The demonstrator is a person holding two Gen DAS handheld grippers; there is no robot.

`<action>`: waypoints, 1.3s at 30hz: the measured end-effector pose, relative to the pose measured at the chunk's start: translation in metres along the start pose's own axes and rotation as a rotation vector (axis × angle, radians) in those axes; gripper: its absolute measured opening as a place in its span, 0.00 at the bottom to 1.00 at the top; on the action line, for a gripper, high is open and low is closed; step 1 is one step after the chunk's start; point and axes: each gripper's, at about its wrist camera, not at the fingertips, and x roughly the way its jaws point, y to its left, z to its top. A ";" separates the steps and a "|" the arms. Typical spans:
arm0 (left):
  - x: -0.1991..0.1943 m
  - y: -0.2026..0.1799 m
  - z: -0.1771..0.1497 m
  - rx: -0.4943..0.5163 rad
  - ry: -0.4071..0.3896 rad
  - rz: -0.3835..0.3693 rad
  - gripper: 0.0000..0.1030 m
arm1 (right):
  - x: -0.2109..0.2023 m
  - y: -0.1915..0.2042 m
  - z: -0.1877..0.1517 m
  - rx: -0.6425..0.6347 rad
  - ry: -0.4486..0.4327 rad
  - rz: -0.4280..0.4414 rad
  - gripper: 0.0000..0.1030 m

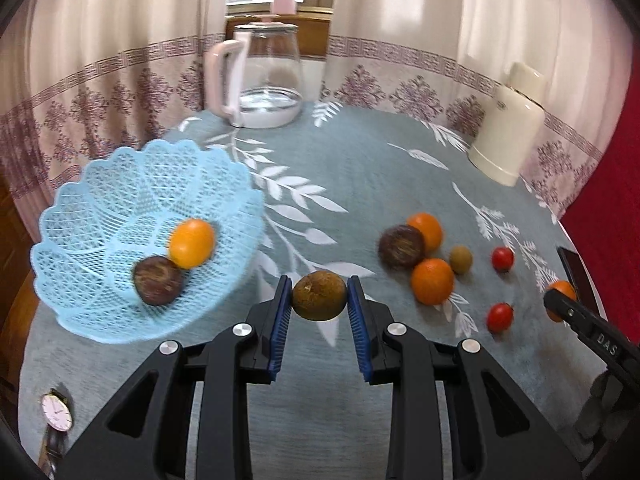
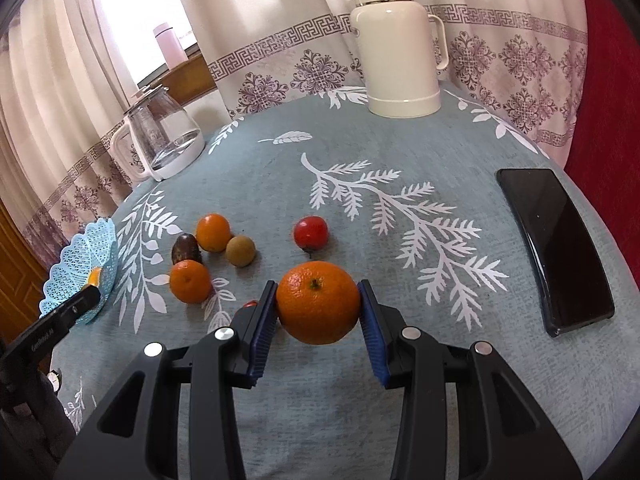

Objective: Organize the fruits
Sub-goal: 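Carry the yellow-brown fruit into the blue basket and open the left tool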

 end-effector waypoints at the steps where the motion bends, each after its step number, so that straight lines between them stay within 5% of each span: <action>1: -0.001 0.004 0.001 -0.007 -0.005 0.006 0.28 | -0.001 0.002 0.000 -0.003 -0.002 0.002 0.39; 34: -0.011 0.124 0.010 -0.185 -0.068 0.240 0.28 | -0.003 0.046 -0.006 -0.089 0.017 0.013 0.39; 37: -0.011 0.130 0.010 -0.202 -0.069 0.250 0.38 | -0.001 0.052 -0.006 -0.098 0.021 0.015 0.39; 39: -0.013 0.132 0.010 -0.209 -0.079 0.265 0.55 | 0.000 0.056 -0.007 -0.104 0.023 0.016 0.39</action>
